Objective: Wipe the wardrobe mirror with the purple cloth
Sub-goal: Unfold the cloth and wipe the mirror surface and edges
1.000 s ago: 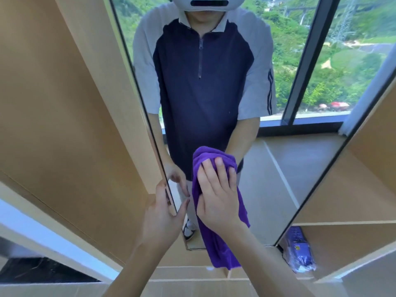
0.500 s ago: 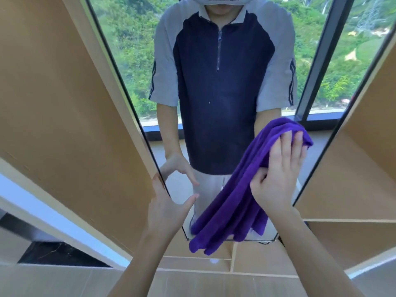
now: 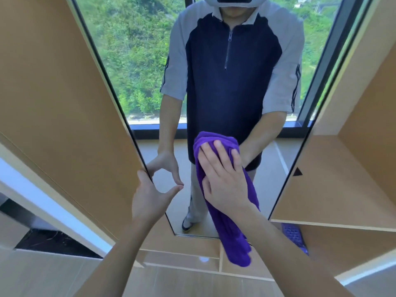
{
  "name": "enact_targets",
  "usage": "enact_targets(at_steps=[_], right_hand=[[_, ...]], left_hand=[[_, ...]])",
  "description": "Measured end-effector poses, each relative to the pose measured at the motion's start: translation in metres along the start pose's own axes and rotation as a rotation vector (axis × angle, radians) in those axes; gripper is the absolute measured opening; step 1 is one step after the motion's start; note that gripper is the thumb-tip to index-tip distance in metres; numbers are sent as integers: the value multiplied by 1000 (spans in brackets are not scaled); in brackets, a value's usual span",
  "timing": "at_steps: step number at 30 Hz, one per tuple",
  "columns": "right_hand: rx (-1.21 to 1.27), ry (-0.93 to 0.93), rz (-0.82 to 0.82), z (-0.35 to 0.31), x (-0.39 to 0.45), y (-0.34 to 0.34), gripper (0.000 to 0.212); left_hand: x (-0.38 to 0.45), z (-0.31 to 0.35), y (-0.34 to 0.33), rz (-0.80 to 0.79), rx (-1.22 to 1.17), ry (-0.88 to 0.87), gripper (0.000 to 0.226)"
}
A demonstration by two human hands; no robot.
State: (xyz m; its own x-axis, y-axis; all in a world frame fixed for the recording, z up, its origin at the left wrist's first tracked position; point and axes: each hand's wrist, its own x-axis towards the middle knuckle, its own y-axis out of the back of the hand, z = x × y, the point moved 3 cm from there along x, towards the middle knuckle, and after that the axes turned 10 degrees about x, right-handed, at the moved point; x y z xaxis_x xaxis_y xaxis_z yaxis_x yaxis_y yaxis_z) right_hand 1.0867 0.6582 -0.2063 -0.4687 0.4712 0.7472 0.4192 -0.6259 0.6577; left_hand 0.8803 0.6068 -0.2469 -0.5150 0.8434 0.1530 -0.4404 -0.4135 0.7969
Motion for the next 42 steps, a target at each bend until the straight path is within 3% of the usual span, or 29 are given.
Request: enact_targets(at_steps=[4,7,9,13,15,19,23,26,28,34,36,42], right_hand=[[-6,-67,38,23,-12,15,63],[53,-288,104,61,-31,34,75],[96,-374,171,76,-40,45,71],[167,-466,194,67,-45,34,76],[146,-391,100,51,-47,18,80],[1,16,-201,2,-52,-15,90],[-44,143,-189,-18,-40,-30,101],[-57,174,-182,-4,-44,-28,82],[-18,98,-169,14,-58,-22,73],[86,-208,-91,55,-110,-9,84],[127,-296,-52,65,-120,-1,76],[268,-384,20,74,-126,10,75]], left_hand=[[-2,-3,1,2,1,0,81],[-4,-3,1,13,6,-5,81],[-5,-3,0,17,-4,-6,80],[-8,-2,-1,32,-27,-9,79],[-9,-3,-3,27,-47,-4,79],[-8,-5,-7,5,-66,-16,80],[-3,-7,-7,-14,-89,-17,80],[-6,-8,-6,-3,-108,-23,78],[-11,-9,-9,5,-128,-11,77],[-19,-10,-11,22,-210,14,75],[-21,-11,-9,11,-189,10,76],[-29,-14,-9,3,-152,15,73]])
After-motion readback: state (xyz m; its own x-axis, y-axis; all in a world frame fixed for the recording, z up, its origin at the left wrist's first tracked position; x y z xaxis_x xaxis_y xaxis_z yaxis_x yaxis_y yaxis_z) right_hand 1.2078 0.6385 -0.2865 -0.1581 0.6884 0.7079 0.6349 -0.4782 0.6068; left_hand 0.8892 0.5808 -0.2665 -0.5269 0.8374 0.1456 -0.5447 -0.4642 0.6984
